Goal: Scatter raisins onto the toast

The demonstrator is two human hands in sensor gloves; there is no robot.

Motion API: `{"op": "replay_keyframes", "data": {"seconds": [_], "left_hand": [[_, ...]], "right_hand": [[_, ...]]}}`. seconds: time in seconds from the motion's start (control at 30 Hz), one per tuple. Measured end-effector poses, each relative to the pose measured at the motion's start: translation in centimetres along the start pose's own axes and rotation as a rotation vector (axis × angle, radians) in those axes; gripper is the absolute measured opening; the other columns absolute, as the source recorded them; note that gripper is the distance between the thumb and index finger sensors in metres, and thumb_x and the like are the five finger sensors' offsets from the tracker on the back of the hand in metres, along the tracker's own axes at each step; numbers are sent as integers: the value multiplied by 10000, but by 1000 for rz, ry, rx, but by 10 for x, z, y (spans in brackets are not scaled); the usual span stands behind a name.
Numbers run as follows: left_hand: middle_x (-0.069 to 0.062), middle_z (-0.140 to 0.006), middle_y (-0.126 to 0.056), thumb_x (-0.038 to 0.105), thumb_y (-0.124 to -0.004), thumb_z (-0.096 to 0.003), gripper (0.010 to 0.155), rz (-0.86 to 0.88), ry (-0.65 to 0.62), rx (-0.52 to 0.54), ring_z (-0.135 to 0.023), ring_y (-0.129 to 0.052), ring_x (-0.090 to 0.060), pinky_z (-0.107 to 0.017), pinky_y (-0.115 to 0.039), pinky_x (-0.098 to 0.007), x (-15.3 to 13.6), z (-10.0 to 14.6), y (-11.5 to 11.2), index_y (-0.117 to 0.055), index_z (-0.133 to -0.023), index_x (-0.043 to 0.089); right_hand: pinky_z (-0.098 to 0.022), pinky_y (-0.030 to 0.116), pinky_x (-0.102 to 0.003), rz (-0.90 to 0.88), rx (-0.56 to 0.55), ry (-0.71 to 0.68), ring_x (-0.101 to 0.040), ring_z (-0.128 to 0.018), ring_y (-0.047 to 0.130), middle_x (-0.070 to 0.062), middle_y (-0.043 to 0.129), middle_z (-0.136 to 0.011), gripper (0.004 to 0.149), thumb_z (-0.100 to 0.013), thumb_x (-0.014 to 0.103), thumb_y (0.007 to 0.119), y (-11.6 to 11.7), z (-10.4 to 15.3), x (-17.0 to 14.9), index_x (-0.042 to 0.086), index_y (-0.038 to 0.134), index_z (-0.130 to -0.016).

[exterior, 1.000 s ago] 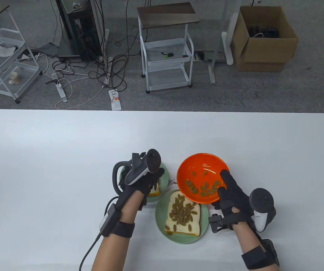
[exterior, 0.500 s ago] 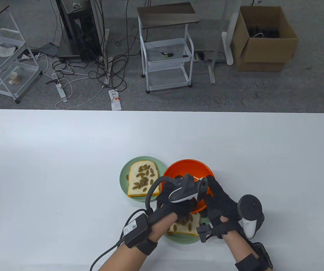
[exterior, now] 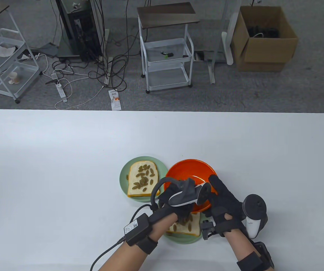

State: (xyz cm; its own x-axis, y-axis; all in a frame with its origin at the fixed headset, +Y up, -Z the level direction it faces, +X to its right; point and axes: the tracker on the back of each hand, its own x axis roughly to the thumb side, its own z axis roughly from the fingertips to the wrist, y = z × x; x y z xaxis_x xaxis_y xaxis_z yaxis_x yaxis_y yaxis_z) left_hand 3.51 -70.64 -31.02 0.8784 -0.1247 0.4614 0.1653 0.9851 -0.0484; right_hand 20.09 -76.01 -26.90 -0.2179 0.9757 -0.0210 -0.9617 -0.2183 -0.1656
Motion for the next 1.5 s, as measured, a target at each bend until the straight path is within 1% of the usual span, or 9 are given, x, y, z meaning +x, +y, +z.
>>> {"op": "replay_keyframes", "data": {"seconds": [0.3,0.47,0.73,0.87,1.03,1.17,1.33,1.43,1.5], "left_hand": [[54,-702,-1035,456,-1054,-343,349,86,-13,18,-349,-1139,-87,-341,-1024,-254,-15,-4,-1,-1001,-681,389],[50,-677,-1049,456,-1069,-326,343,137,23,90,-334,-1144,-84,-330,-1029,-251,-28,-1,10,-1018,-656,376],[65,-685,-1045,456,-1068,-330,343,292,139,207,-347,-1144,-79,-340,-1028,-246,-80,13,29,-1014,-660,378],[51,-691,-1042,455,-1065,-338,343,313,271,164,-352,-1143,-80,-344,-1026,-246,-122,10,14,-1009,-667,376],[52,-698,-1035,454,-1055,-347,348,339,426,82,-361,-1139,-80,-349,-1020,-250,-166,2,-25,-998,-681,374],[57,-730,-1024,451,-1034,-381,350,392,420,-119,-401,-1127,-86,-361,-989,-277,-179,-4,-49,-980,-721,387],[59,-650,-1071,493,-926,-445,367,273,485,-65,-321,-1114,-80,-304,-971,-282,-177,-3,-45,-971,-789,371],[80,-623,-1087,465,-960,-428,362,228,489,-83,-311,-1109,-76,-297,-964,-284,-176,-2,-45,-975,-780,381],[98,-620,-1087,466,-1021,-377,396,222,504,-34,-336,-1111,-73,-311,-959,-290,-176,1,-42,-980,-763,389]], "right_hand": [[-25,963,-285,66,28,-30,-367,-133,1048,-375,704,-940,558,-449,122,825,3,-1,4,100,734,-999],[-42,967,-281,90,24,-45,-352,-153,1058,-368,707,-945,562,-452,124,826,1,-2,5,94,727,-1004],[-48,968,-282,98,13,-8,-353,-159,1058,-377,700,-944,566,-452,125,826,-2,-8,-2,87,723,-1007],[-50,967,-282,98,-12,-6,-354,-160,1057,-379,699,-944,566,-453,127,826,-8,-10,-3,87,721,-1008],[-51,967,-283,81,-48,14,-353,-161,1057,-380,698,-943,568,-453,129,826,-18,-16,-5,88,720,-1009],[-50,966,-283,84,-84,25,-352,-161,1057,-382,699,-942,566,-453,130,826,-27,-22,-8,88,721,-1008],[-53,963,-287,74,-108,38,-355,-161,1055,-382,699,-941,566,-454,131,826,-34,-25,-10,92,721,-1009],[-53,963,-288,65,-113,41,-356,-161,1055,-382,699,-942,566,-454,132,826,-36,-25,-9,94,722,-1009],[-54,963,-288,53,-117,44,-356,-163,1054,-381,699,-943,566,-454,133,826,-38,-25,-9,96,722,-1009]]}}
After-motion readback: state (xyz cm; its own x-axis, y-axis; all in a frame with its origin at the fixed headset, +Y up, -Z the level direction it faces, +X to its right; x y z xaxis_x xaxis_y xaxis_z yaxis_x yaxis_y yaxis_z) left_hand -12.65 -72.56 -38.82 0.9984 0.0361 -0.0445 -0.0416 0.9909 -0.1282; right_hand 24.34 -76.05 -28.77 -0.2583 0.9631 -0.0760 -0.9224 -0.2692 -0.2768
